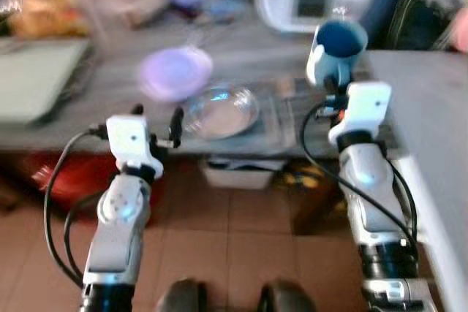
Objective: Setting the table
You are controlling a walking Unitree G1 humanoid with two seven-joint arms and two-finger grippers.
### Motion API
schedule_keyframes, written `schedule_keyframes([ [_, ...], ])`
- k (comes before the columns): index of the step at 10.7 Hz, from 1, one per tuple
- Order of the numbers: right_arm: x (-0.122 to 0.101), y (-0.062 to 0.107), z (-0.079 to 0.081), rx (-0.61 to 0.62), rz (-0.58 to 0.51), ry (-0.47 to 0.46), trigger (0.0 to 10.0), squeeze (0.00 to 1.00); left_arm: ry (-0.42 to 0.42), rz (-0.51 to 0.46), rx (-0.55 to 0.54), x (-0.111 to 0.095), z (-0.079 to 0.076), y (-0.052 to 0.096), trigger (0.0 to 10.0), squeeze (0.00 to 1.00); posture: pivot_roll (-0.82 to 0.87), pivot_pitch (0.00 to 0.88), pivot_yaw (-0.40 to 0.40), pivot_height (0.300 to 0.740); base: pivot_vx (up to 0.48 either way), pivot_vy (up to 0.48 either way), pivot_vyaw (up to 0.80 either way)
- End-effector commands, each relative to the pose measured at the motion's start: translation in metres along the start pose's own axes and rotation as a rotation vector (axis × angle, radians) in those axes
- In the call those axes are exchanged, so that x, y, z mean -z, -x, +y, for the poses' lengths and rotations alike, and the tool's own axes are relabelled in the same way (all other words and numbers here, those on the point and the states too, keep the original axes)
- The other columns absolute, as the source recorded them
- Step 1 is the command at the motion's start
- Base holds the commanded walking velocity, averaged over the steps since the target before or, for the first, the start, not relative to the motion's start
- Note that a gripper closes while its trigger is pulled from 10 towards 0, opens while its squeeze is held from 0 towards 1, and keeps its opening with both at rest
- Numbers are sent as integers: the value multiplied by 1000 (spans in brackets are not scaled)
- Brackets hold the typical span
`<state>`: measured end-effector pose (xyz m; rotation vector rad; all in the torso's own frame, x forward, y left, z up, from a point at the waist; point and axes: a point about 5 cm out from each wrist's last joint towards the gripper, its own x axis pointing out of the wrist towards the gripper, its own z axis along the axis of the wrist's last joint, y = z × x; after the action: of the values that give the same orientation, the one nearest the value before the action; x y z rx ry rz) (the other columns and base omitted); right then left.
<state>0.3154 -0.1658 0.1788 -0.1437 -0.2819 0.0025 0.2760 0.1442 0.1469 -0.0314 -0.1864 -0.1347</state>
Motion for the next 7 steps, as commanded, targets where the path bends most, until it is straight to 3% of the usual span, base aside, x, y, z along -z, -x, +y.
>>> schedule_keyframes([
  [1, -7, -4, -4, 4, -39, 9, 10000, 0, -5, -14, -24, -4, 1, 1, 10000, 0, -21, 113, 13, 740, 0, 0, 0],
  [3, -13, -10, -5, -16, -60, 10, 10000, 0, -19, -14, -88, -7, 10, 4, 10000, 0, -14, 129, 14, 740, 0, 0, 0],
  [4, -16, -13, -7, -39, -70, 14, 10000, 0, -41, 10, -119, -4, 15, 12, 10000, 0, -14, 145, 15, 740, 0, 0, 0],
  [5, -20, -19, -4, -100, -91, -3, 10000, 0, -116, 77, -198, 6, 28, 30, 10000, 0, -3, 175, 14, 740, 0, 0, 0],
  [7, -25, -27, 10, -228, -106, -55, 10000, 0, -168, 129, -234, 10, 38, 43, 10000, 0, 17, 208, 20, 740, 0, 0, 0],
])
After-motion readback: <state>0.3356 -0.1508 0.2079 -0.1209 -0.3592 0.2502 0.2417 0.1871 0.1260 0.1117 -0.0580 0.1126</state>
